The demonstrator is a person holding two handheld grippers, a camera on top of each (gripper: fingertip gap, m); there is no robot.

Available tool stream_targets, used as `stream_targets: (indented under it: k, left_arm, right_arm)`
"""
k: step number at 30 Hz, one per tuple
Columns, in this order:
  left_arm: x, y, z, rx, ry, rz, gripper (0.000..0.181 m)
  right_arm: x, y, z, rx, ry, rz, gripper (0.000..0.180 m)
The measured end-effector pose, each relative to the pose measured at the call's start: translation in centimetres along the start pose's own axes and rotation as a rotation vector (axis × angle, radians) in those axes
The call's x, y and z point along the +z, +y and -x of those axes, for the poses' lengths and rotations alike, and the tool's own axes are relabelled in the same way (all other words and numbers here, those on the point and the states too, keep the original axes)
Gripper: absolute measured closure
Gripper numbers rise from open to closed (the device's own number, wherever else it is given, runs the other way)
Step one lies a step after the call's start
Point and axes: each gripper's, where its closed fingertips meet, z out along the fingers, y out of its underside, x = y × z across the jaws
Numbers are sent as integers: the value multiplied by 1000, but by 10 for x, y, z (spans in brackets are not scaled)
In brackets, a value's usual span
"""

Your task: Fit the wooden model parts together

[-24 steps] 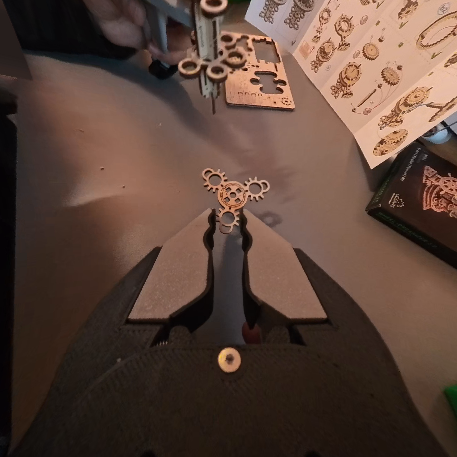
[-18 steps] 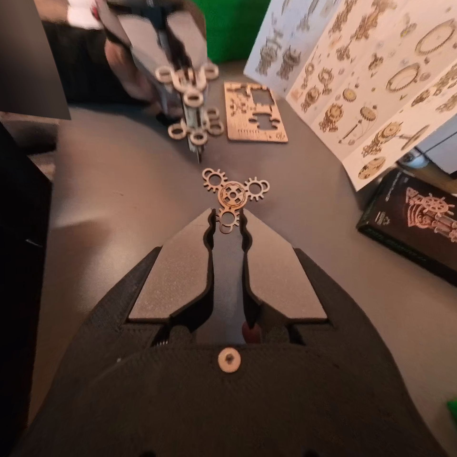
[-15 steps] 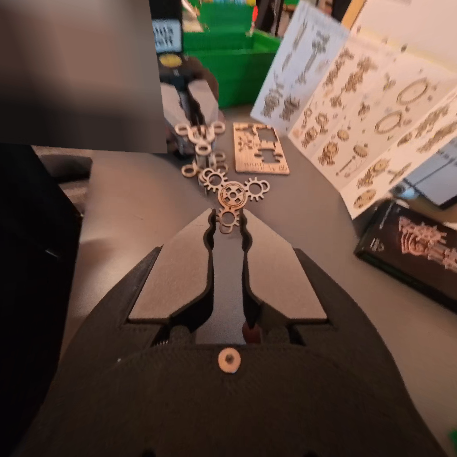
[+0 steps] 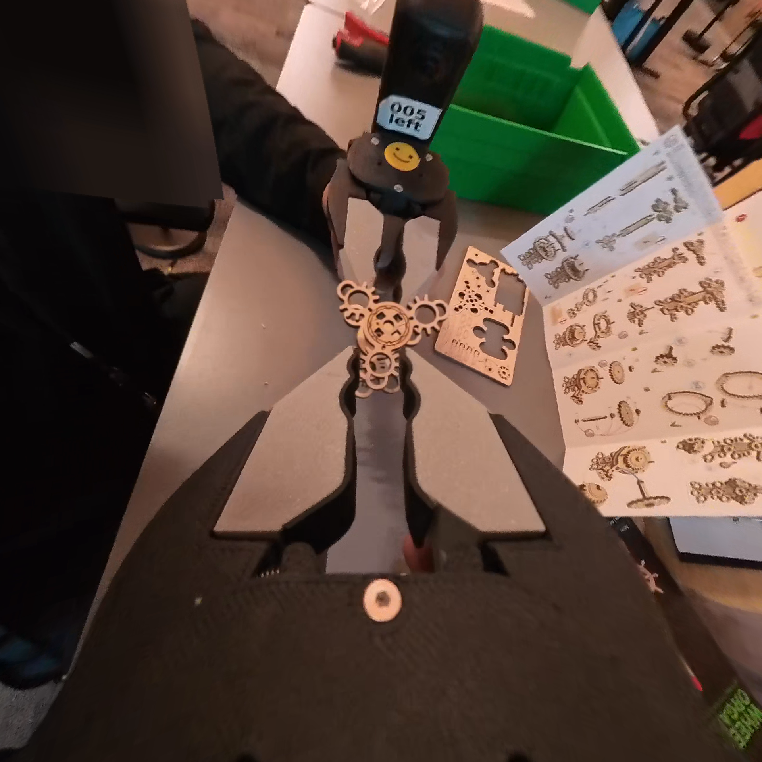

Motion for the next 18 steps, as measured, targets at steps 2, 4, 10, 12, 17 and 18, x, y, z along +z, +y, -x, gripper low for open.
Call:
stream_targets:
  k: [2,4,10,12,17,18]
  left_arm:
    - [0,0,1,32,-18,-2,173]
    - [1,-2,0,77,-33,-9,172]
    - [4,1,-5,191,-49,9,173]
    - [5,1,-5,199,-51,15,173]
    - [5,1,-2,206,-69,15,173]
    - [5,2,-2,209,-73,17,173]
  right_arm:
    - [6,3,1,-30,11,51,165]
    - [10,7,0,-59,34,92,165]
    - [14,10,6,-73,51,106,164]
    - [14,11,7,-76,58,113,164]
    - [11,12,8,-77,70,122,164]
    - [10,12,8,-77,75,124,164]
